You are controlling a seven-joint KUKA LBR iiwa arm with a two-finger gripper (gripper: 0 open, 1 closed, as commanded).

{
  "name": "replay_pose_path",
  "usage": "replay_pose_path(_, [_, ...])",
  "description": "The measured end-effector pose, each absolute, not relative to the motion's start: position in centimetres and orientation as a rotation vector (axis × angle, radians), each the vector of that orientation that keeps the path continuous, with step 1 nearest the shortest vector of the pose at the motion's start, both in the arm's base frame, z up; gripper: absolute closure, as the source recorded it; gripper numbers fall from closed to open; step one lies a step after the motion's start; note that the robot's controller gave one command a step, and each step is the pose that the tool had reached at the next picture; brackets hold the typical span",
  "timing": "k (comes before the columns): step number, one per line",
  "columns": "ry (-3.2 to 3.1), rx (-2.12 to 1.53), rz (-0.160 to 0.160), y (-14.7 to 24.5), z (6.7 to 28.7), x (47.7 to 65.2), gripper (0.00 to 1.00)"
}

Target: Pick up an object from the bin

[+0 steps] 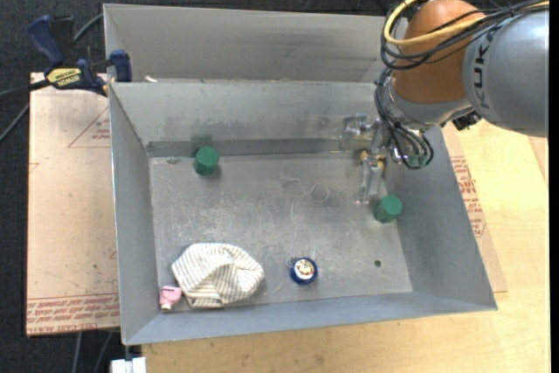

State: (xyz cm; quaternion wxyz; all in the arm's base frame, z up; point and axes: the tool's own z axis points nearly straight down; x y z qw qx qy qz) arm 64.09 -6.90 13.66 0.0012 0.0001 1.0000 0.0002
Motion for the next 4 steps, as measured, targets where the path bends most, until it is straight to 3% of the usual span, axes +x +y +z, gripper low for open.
replay_pose_path(1, [3.136, 0.192, 0.004, -10.9, 10.9, 60.6, 0.00])
replay_pose_path(2, [3.133, 0.088, -0.002, -14.5, 12.8, 59.5, 0.00])
replay_pose_path(3, [3.140, -0.012, 0.006, -14.5, 9.3, 58.6, 1.00])
replay_pose_path(4, [3.140, -0.013, 0.005, -14.5, 9.3, 58.6, 0.00])
